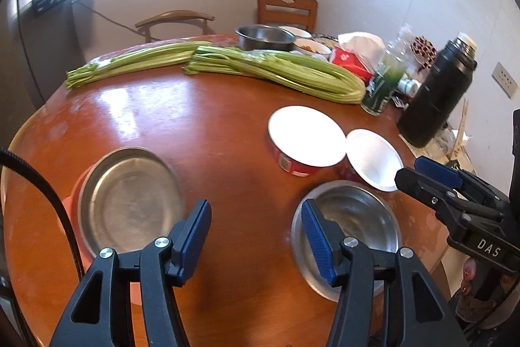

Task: Organize plates and bowls
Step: 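Move the left tool to the deep steel bowl and grasp its rim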

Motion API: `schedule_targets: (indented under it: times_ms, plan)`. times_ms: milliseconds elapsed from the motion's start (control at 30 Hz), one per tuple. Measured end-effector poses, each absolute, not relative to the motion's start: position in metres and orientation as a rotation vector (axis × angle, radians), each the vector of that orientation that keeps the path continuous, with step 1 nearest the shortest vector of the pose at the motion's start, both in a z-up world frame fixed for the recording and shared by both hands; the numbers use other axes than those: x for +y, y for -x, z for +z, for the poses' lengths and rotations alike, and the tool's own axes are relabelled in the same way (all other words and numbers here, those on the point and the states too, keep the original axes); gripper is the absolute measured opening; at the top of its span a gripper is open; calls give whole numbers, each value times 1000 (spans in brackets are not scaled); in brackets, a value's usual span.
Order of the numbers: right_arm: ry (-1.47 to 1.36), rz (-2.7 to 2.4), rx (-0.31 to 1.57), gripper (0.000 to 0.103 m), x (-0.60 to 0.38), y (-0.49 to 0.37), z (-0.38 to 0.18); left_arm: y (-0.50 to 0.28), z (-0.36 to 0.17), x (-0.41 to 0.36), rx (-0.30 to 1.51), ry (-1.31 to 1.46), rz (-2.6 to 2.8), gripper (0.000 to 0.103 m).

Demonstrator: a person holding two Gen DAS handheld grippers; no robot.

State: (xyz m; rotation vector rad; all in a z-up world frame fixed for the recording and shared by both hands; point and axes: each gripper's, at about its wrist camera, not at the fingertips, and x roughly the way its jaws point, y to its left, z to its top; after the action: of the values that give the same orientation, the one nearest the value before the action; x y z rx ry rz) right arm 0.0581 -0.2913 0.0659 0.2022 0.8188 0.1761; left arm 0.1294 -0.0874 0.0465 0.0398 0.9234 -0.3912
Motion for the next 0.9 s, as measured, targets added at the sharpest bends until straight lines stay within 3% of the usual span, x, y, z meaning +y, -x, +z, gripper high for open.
schedule_targets:
  times_ms: [900]
  plan:
    - [-169,127,982,65,-301,-41,-6,-136,-16,-142,1112,-94,-515,57]
